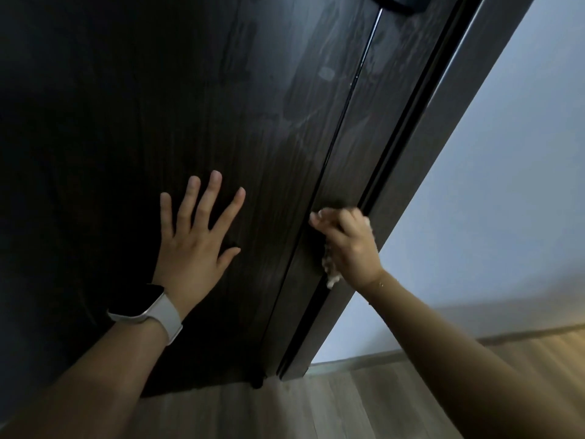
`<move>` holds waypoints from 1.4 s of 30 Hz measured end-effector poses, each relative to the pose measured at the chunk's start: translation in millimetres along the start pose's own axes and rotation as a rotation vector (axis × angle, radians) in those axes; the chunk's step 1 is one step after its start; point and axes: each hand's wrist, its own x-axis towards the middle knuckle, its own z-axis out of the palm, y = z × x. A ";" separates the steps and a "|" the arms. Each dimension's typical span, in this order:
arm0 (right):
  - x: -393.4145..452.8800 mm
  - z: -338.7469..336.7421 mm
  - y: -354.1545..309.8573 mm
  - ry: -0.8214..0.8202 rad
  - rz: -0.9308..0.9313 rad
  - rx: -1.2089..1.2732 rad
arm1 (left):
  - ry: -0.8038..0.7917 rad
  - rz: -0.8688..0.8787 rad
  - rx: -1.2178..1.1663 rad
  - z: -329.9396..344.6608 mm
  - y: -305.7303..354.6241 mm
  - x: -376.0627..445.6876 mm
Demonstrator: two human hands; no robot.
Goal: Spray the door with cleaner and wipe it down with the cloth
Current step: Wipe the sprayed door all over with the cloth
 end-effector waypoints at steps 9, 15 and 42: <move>123.6 -62.2 15.7 0.586 0.038 -0.063 | -0.001 0.010 0.005 -4.5 -0.8 -1.6; 42.5 1.7 5.8 0.325 -0.041 -0.077 | -0.054 0.021 -0.001 -9.3 -1.6 -3.6; 84.5 4.8 -40.8 0.071 -0.387 0.019 | -0.096 -0.093 0.008 -45.3 -41.1 -14.7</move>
